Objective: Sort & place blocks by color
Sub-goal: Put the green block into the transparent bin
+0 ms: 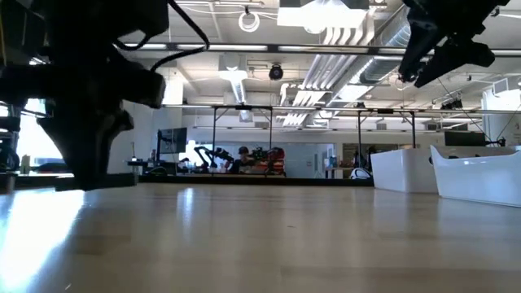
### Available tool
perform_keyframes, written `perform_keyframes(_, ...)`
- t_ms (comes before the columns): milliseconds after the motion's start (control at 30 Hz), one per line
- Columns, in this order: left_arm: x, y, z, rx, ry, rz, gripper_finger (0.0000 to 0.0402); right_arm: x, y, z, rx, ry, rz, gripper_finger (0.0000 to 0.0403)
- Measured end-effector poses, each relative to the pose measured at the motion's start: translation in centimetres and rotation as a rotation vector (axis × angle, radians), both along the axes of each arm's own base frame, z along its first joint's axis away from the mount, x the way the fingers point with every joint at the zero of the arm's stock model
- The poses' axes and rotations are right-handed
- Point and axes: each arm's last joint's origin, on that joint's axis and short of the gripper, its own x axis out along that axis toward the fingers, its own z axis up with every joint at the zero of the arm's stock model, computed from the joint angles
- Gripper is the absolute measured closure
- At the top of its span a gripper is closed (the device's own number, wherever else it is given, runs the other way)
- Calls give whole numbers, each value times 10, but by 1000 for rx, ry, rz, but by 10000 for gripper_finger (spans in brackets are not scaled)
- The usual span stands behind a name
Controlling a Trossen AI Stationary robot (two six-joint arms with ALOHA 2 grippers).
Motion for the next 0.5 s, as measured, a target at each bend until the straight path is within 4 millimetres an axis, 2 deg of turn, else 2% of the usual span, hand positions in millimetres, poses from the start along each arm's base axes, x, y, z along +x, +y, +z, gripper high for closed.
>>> perform_keyframes(200,22,22,17,1,-115,-10,329,12,5,8,90,-153,19,204)
perform_keyframes(500,57,55,53,41,-367,-12,328,38,11,20,160,-395,15,204)
